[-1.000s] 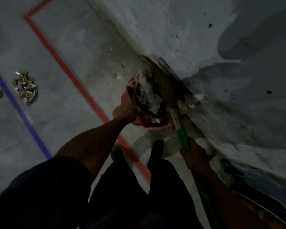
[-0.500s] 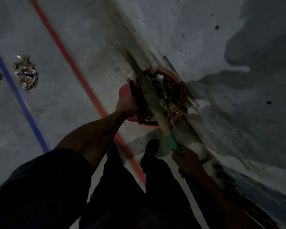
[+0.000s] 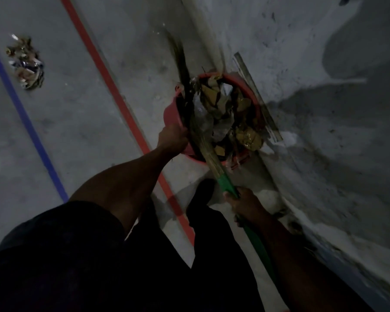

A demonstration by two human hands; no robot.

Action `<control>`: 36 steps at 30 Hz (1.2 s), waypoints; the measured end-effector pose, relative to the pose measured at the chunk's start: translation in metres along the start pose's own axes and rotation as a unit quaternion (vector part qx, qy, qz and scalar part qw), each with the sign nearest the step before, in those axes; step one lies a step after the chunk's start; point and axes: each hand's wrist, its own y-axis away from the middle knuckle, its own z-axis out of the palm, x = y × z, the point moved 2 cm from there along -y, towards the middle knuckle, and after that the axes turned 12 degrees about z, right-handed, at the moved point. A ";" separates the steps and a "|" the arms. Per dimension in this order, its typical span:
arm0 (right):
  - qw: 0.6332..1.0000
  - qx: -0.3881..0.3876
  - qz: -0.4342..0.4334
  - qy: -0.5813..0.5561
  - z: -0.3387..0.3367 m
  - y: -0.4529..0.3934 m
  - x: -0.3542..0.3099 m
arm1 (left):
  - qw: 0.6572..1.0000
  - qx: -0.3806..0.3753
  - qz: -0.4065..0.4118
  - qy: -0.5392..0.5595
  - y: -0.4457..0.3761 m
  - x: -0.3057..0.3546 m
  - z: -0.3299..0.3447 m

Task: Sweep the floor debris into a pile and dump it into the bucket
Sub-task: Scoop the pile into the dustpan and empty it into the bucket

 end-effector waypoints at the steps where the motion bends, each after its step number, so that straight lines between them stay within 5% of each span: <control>1: 1.000 0.001 0.003 -0.002 0.001 0.000 -0.001 | 1.000 -0.006 0.001 -0.002 0.001 0.001 -0.002; 15: 0.999 0.008 0.013 -0.031 0.015 0.019 0.001 | 0.998 0.017 0.044 -0.046 0.050 -0.034 -0.044; 36: 0.967 0.069 -0.122 -0.211 0.073 0.111 0.067 | 0.991 0.034 0.129 -0.017 0.084 -0.043 -0.054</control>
